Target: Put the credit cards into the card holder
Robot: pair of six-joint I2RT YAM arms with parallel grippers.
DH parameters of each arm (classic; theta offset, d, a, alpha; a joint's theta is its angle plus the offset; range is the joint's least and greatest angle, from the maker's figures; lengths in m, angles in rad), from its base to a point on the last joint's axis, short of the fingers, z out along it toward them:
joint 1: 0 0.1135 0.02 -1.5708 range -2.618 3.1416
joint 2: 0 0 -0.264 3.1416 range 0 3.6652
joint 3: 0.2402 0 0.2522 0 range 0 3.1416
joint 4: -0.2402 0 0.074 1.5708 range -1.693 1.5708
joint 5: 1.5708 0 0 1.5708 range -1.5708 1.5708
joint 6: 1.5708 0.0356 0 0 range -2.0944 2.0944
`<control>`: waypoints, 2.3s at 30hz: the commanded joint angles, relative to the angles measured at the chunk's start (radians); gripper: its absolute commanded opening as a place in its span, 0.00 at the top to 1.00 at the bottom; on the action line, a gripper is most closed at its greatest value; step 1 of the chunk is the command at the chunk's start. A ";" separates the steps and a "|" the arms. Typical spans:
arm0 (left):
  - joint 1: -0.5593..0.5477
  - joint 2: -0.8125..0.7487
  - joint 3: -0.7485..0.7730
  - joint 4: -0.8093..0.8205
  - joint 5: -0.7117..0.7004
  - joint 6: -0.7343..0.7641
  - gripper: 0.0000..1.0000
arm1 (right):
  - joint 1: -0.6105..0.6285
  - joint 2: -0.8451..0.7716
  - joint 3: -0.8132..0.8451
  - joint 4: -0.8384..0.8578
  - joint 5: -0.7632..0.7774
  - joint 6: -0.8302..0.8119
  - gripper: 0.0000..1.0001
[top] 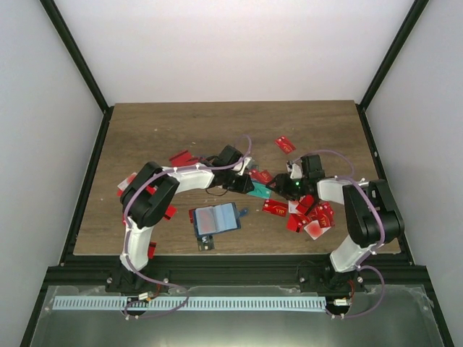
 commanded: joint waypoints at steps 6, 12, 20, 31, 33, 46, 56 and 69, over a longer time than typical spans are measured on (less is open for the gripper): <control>-0.012 0.037 -0.013 -0.027 -0.037 0.001 0.83 | -0.013 0.066 -0.008 0.069 -0.113 0.011 0.46; -0.015 0.056 -0.041 0.000 -0.010 -0.007 0.84 | -0.013 0.095 -0.019 0.135 -0.202 0.057 0.47; -0.015 0.060 -0.056 0.011 0.008 -0.005 0.84 | -0.013 0.098 -0.051 0.229 -0.282 0.118 0.59; -0.015 -0.009 -0.073 0.028 0.026 -0.019 0.83 | -0.013 0.086 -0.052 0.181 -0.207 0.088 0.99; -0.015 -0.052 -0.085 0.026 0.013 -0.026 0.81 | -0.013 0.074 -0.050 0.169 -0.205 0.086 0.99; 0.008 -0.474 -0.271 0.126 -0.115 -0.239 0.54 | -0.008 -0.237 -0.142 0.340 -0.249 0.307 0.99; 0.008 -0.719 -0.463 0.467 -0.035 -0.472 0.46 | 0.188 -0.472 -0.242 0.715 -0.009 0.755 0.99; 0.009 -0.895 -0.573 0.652 -0.006 -0.534 0.55 | 0.407 -0.501 -0.242 0.936 0.210 0.914 0.99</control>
